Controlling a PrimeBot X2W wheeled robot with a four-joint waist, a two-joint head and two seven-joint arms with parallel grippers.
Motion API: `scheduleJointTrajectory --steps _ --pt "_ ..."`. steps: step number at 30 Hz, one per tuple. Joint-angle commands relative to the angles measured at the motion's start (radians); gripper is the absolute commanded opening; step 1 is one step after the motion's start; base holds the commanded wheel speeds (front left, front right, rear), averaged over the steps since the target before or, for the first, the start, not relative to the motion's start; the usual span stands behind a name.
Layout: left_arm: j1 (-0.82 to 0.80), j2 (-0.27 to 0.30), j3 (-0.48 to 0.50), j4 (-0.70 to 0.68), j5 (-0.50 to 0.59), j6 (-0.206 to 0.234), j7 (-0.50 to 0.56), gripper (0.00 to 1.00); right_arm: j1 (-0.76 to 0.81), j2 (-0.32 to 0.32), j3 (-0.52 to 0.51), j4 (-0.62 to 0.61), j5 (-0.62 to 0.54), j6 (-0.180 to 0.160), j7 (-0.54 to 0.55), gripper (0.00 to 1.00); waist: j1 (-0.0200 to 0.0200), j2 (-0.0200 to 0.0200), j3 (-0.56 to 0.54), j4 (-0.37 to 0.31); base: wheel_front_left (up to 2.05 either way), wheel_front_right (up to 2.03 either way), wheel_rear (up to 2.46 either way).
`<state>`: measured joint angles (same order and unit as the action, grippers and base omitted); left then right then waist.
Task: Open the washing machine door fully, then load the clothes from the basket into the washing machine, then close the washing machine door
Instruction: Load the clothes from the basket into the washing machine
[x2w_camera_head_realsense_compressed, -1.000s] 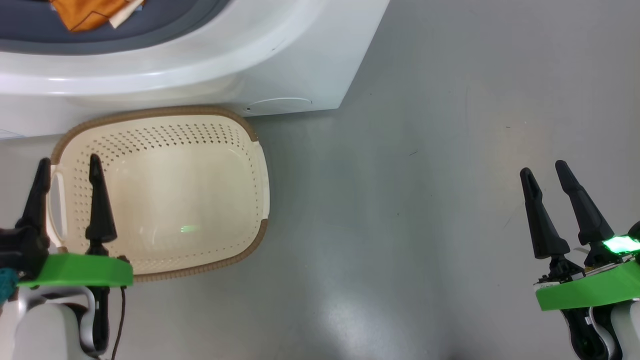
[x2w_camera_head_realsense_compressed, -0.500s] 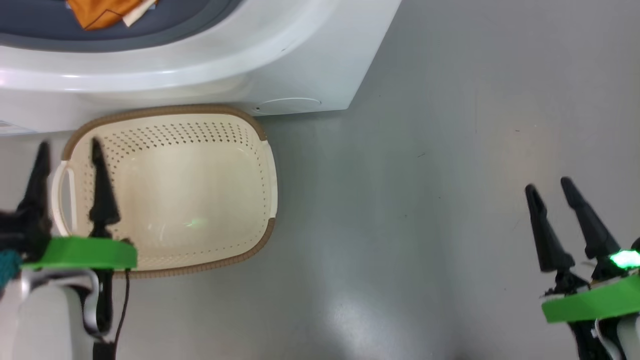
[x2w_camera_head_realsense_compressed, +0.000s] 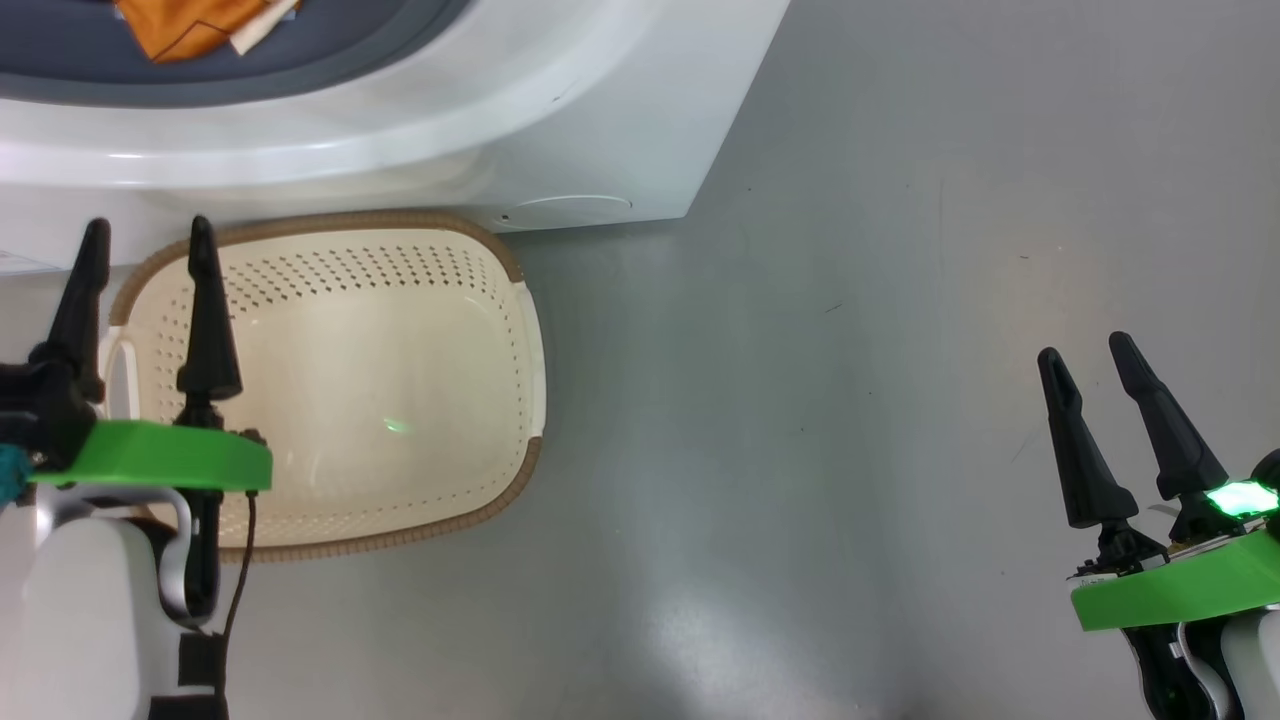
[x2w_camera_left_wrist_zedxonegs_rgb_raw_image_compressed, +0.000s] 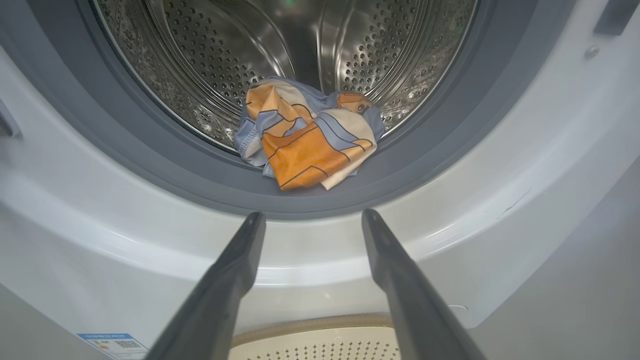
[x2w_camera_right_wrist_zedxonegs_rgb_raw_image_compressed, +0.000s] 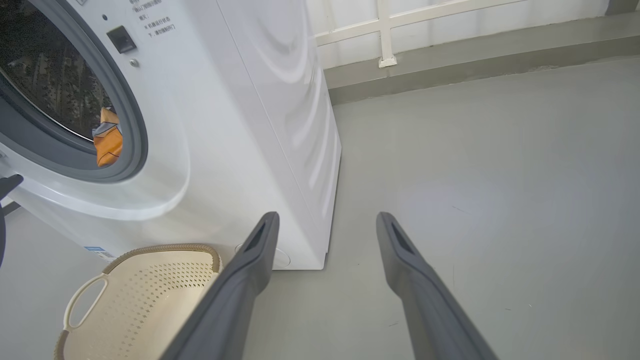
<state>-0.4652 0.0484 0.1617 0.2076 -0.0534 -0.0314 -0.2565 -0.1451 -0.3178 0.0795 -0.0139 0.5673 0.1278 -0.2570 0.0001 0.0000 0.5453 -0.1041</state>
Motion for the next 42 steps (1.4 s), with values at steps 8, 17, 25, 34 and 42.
scheduleJointTrajectory --steps 8,17,25,34,42 --pt "-0.052 0.034 0.016 0.018 0.017 -0.009 -0.005 1.00 0.016 -0.009 0.010 -0.025 0.001 0.003 -0.005 1.00 -0.0001 0.0000 0.000 -0.001 0.00 0.00 0.00" --pt "-0.163 0.051 -0.011 0.113 0.031 -0.017 -0.005 1.00 0.010 -0.005 0.010 -0.023 -0.001 0.003 -0.005 1.00 -0.0001 0.0000 0.008 0.009 0.00 0.00 0.00" --pt "-0.325 0.072 -0.046 0.288 0.042 -0.025 -0.005 1.00 -0.013 -0.004 0.008 -0.024 0.002 0.003 -0.005 1.00 -0.0001 0.0000 0.034 0.019 0.00 0.00 0.00" --pt "-0.485 0.102 -0.083 0.485 0.067 -0.012 -0.005 1.00 -0.031 -0.007 0.009 -0.027 0.007 0.003 -0.005 1.00 -0.0001 0.0000 0.056 0.017 0.00 0.00 0.00" --pt "-0.583 0.132 -0.107 0.616 0.083 0.000 -0.005 1.00 -0.047 -0.003 0.021 -0.025 0.008 0.003 -0.005 1.00 -0.0001 0.0000 0.066 0.003 0.00 0.00 0.00"
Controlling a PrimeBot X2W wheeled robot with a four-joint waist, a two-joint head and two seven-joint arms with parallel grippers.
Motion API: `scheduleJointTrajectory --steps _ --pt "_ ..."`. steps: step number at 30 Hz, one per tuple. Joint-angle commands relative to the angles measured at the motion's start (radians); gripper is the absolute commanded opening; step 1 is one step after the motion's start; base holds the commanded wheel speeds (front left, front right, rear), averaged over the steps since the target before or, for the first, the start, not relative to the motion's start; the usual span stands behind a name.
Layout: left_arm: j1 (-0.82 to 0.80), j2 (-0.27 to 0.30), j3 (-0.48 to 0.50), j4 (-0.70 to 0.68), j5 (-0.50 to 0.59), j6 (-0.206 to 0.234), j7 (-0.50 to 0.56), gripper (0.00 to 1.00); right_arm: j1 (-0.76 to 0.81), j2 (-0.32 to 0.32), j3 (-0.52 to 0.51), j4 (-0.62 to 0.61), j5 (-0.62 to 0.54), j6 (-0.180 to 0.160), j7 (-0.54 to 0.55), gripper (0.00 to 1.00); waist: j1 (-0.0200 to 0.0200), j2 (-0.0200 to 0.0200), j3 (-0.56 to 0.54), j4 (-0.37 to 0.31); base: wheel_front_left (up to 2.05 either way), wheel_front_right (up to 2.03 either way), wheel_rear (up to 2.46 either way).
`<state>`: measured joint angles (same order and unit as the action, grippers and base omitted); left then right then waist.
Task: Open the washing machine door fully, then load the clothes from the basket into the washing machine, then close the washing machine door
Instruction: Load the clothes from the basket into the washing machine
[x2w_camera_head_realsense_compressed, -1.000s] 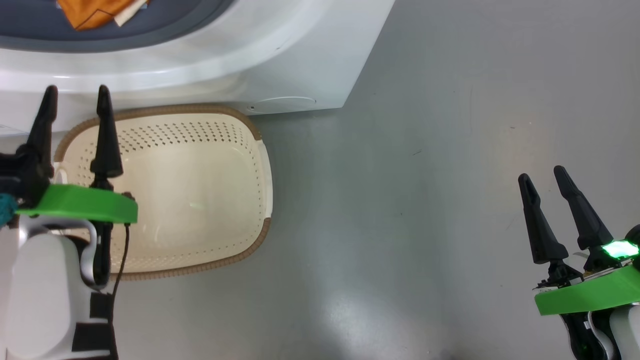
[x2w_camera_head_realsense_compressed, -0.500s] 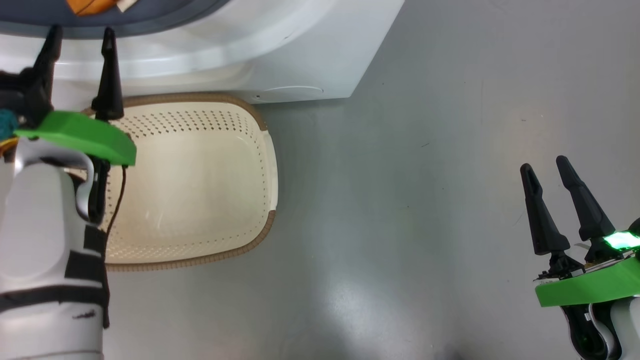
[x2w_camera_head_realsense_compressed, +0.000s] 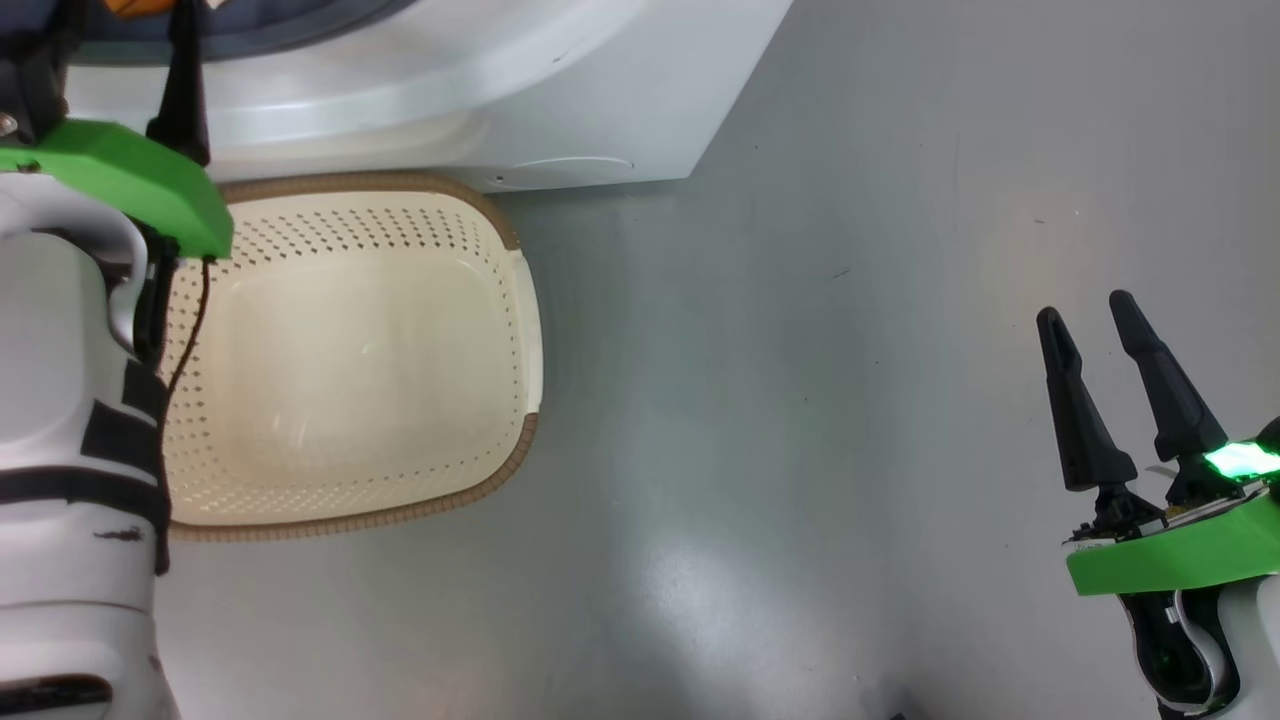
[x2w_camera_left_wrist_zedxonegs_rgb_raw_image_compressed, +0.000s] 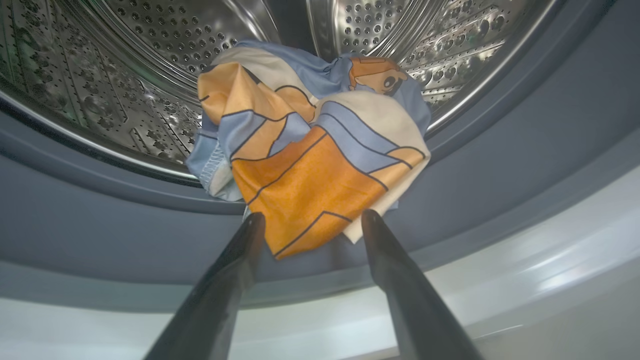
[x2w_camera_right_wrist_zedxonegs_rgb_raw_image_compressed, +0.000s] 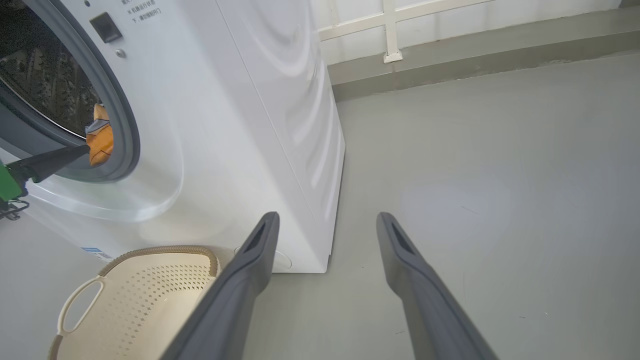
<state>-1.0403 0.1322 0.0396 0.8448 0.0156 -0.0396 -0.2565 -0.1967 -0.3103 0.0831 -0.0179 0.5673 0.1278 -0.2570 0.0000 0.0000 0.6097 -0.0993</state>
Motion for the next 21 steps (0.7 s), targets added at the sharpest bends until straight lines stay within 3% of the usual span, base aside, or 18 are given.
scheduleJointTrajectory --steps 1,21 --pt "-0.019 0.050 0.011 -0.007 0.017 0.011 -0.005 1.00 0.004 -0.010 0.018 -0.020 0.008 0.003 -0.005 1.00 0.0000 0.0000 0.002 -0.003 0.00 0.00 0.00" --pt "-0.190 0.125 -0.055 0.277 0.044 0.051 -0.005 1.00 -0.012 0.006 0.055 -0.009 0.012 0.003 -0.005 1.00 0.0000 0.0000 0.000 -0.076 0.00 0.00 0.00"
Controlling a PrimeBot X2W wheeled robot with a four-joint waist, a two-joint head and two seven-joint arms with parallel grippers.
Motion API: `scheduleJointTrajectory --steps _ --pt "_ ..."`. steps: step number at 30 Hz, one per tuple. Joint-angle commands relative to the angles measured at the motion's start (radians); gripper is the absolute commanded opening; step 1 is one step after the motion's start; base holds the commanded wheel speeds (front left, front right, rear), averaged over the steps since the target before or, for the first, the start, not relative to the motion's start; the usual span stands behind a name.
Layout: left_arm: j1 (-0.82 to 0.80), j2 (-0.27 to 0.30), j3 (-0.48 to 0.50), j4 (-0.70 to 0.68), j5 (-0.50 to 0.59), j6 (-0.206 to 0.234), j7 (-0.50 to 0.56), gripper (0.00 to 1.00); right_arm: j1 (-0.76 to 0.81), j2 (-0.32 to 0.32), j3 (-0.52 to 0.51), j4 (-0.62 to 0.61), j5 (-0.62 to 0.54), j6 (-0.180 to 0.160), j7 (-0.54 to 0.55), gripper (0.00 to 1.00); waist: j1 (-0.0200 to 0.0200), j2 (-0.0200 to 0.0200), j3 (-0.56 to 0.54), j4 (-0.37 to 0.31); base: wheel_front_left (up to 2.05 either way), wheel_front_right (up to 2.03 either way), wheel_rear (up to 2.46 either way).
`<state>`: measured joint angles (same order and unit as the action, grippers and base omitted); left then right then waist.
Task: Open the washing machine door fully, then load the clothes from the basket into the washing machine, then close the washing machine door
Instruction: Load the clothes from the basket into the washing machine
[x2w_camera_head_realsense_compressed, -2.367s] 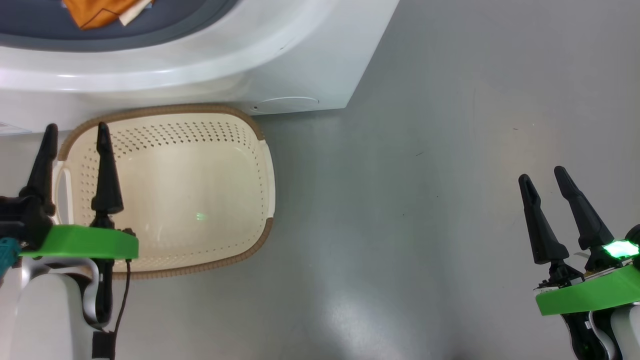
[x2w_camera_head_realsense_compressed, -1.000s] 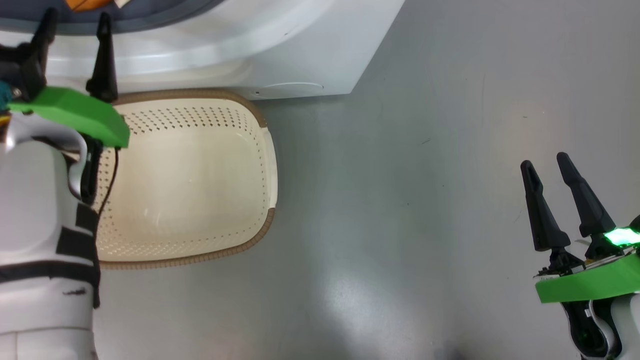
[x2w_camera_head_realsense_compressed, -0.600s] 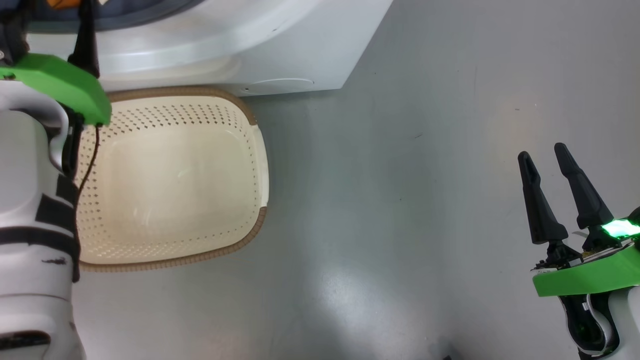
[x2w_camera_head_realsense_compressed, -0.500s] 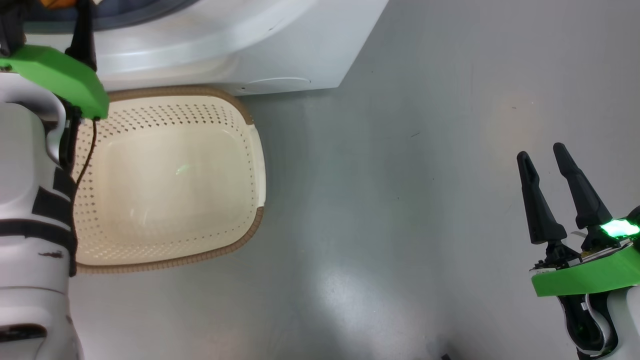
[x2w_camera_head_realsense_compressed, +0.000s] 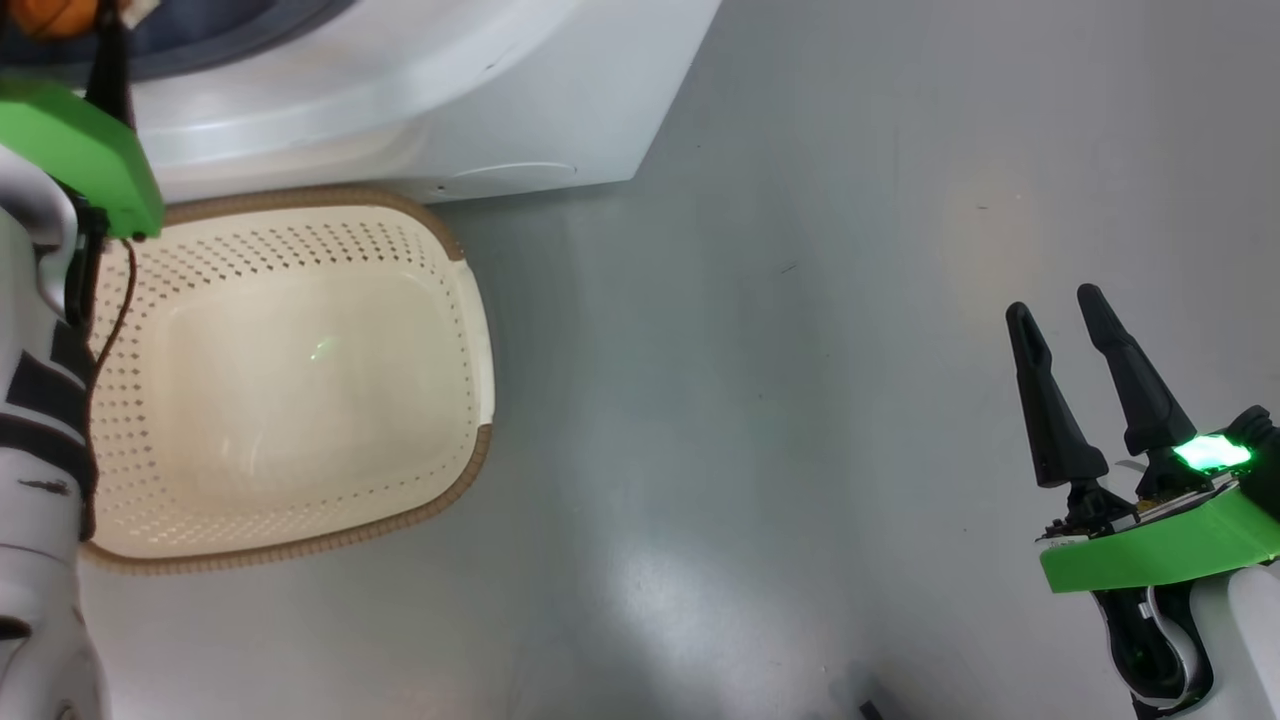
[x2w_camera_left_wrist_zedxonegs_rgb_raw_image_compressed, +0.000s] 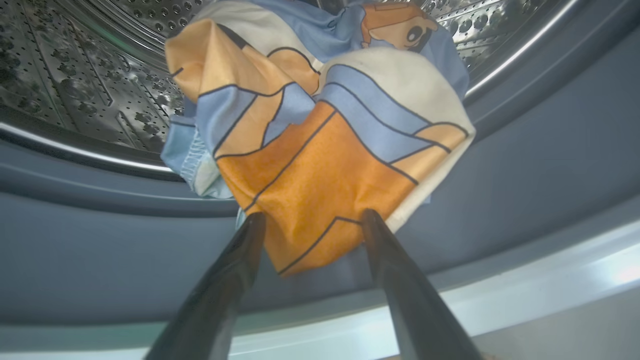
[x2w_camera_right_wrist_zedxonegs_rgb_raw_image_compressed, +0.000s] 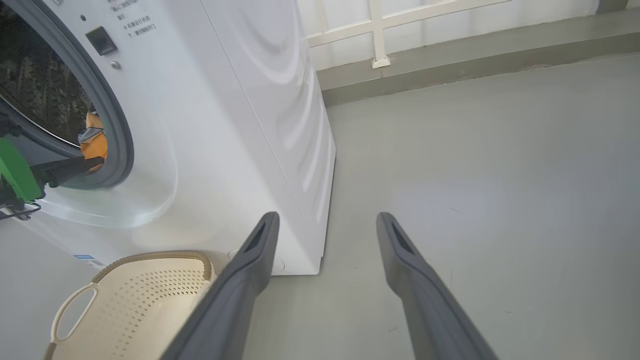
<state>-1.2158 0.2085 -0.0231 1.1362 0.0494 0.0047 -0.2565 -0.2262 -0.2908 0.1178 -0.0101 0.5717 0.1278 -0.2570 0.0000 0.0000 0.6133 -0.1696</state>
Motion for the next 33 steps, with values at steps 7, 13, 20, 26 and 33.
scheduleJointTrajectory --steps 7,13,20,26,33 --pt "-0.038 0.064 -0.016 0.028 0.016 0.017 -0.005 0.00 0.022 -0.008 0.029 -0.014 0.007 0.003 -0.005 1.00 0.0000 0.0000 -0.012 -0.023 0.00 0.00 0.00" --pt "-0.047 0.069 -0.031 0.003 0.013 0.023 -0.005 0.00 0.022 -0.002 0.037 -0.010 0.009 0.003 -0.005 1.00 0.0000 0.0000 -0.015 -0.033 0.00 0.00 0.00" --pt "-0.056 0.075 -0.034 -0.040 -0.011 0.013 -0.005 0.00 0.018 0.005 0.062 -0.003 0.013 0.003 -0.005 1.00 0.0000 0.0000 -0.023 -0.061 0.00 0.00 0.00" --pt "-0.070 0.080 -0.032 -0.111 -0.029 0.016 -0.005 0.00 0.020 0.010 0.064 -0.006 0.016 0.003 -0.005 1.00 0.0000 0.0000 -0.018 -0.080 0.00 0.00 0.00" --pt "-0.051 0.093 0.001 -0.248 -0.074 0.018 -0.005 0.00 0.018 0.022 0.071 -0.003 0.017 0.003 -0.005 1.00 0.0000 0.0000 -0.013 -0.105 0.00 0.00 0.00"
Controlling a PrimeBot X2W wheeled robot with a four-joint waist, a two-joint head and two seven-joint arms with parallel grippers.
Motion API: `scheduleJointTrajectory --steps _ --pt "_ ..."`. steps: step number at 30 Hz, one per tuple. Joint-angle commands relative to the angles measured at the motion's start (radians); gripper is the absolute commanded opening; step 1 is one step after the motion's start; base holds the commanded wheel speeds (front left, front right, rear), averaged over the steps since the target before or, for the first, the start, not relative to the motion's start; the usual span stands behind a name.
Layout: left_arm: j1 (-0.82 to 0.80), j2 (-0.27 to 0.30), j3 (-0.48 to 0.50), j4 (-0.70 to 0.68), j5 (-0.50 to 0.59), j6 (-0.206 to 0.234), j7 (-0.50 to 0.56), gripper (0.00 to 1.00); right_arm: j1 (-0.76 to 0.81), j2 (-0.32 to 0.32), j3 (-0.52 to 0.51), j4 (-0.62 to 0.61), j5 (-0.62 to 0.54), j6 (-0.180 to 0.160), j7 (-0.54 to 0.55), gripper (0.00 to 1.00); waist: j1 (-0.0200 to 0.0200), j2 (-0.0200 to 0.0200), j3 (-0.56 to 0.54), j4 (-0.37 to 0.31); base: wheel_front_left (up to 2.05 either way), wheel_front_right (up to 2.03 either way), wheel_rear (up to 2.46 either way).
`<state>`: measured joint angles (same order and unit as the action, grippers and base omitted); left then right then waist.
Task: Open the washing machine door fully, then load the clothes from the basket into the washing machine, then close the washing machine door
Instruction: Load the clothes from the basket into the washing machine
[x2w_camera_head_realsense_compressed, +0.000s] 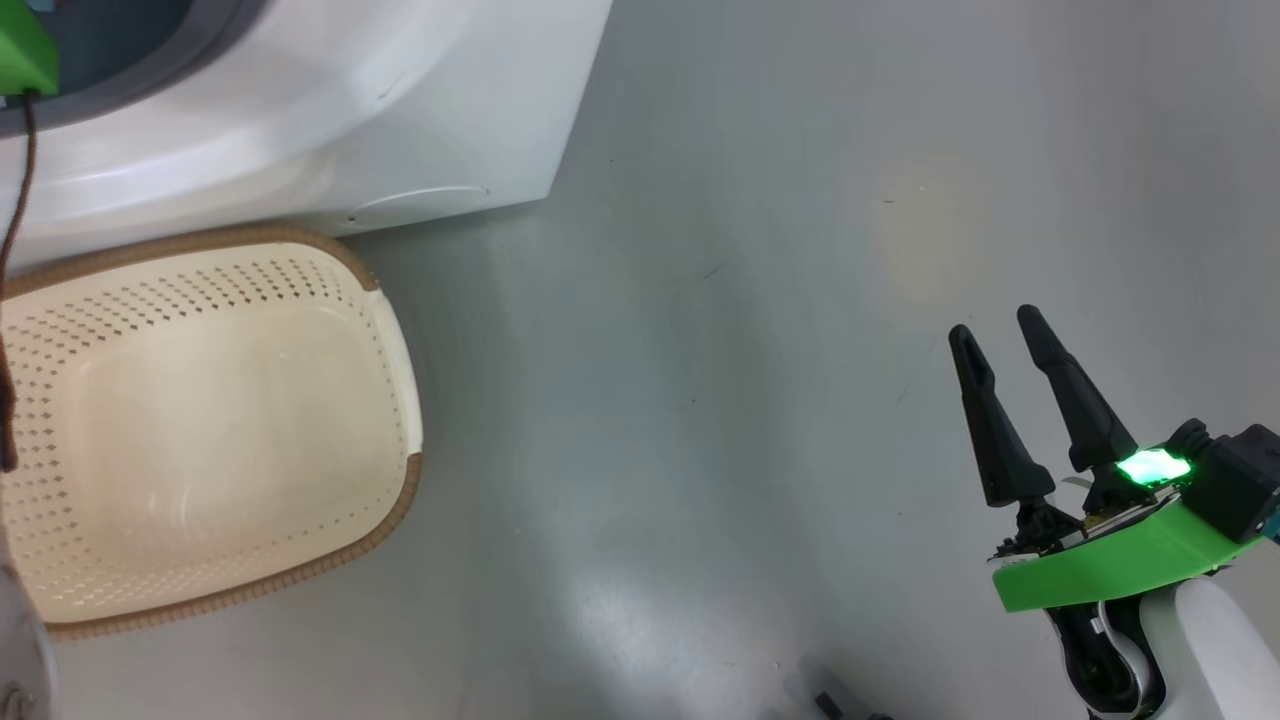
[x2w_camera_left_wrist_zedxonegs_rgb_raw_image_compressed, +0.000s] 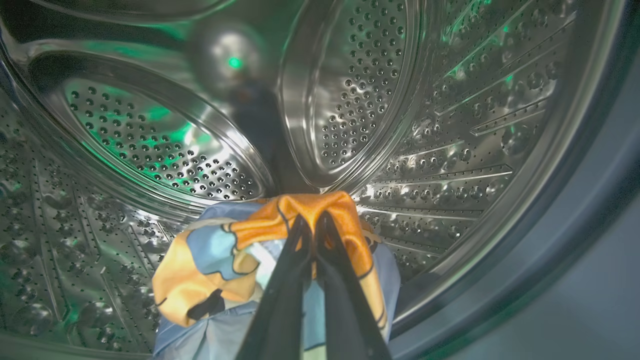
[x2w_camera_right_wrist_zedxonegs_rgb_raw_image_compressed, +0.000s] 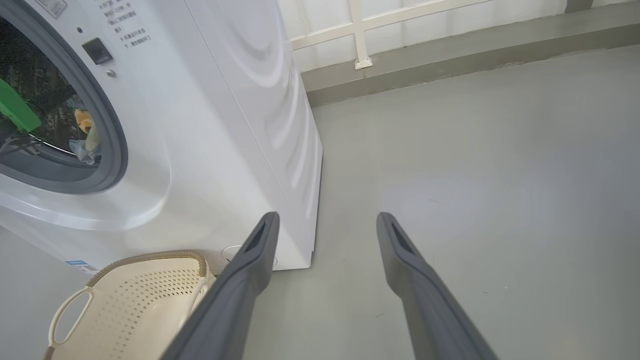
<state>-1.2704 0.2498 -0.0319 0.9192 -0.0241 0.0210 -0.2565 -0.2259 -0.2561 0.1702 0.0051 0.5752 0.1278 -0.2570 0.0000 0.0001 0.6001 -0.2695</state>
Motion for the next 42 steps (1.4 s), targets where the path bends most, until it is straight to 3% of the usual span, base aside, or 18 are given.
scheduleJointTrajectory --steps 1,15,16,18,19,20,30,42 --pt "0.009 0.055 0.009 -0.038 0.000 0.003 -0.005 0.00 0.017 -0.011 0.021 -0.017 0.014 0.003 -0.005 1.00 0.0000 -0.0001 0.000 -0.009 0.00 0.00 0.00" --pt "-0.008 0.068 -0.018 0.181 -0.006 -0.019 -0.005 0.01 0.022 -0.013 0.032 -0.007 0.020 0.003 -0.005 1.00 0.0000 -0.0001 -0.012 -0.026 0.00 0.00 0.00" --pt "-0.015 0.069 -0.020 0.191 -0.006 -0.021 -0.005 0.10 0.023 -0.014 0.032 -0.007 0.020 0.003 -0.005 1.00 0.0000 -0.0001 -0.013 -0.025 0.00 0.00 0.00" --pt "-0.027 0.070 -0.024 0.202 -0.007 -0.022 -0.005 0.56 0.023 -0.014 0.031 -0.007 0.020 0.003 -0.005 1.00 0.0000 -0.0001 -0.013 -0.023 0.00 0.00 0.00" --pt "-0.031 0.071 -0.025 0.201 -0.008 -0.022 -0.005 0.89 0.024 -0.014 0.030 -0.007 0.020 0.003 -0.005 1.00 0.0000 -0.0001 -0.014 -0.022 0.00 0.00 0.00" --pt "-0.034 0.072 -0.025 0.198 -0.009 -0.019 -0.005 1.00 0.024 -0.014 0.030 -0.008 0.020 0.003 -0.005 1.00 0.0000 -0.0001 -0.014 -0.020 0.00 0.00 0.00" --pt "-0.014 0.072 -0.012 0.185 -0.037 0.004 -0.005 1.00 0.023 -0.017 0.029 -0.010 0.018 0.003 -0.005 1.00 0.0000 -0.0001 -0.019 -0.007 0.00 0.00 0.00" --pt "0.038 0.044 0.017 0.121 -0.085 -0.010 -0.005 1.00 0.029 -0.023 0.014 -0.012 0.014 0.003 -0.005 1.00 0.0000 -0.0001 -0.028 0.019 0.00 0.00 0.00"
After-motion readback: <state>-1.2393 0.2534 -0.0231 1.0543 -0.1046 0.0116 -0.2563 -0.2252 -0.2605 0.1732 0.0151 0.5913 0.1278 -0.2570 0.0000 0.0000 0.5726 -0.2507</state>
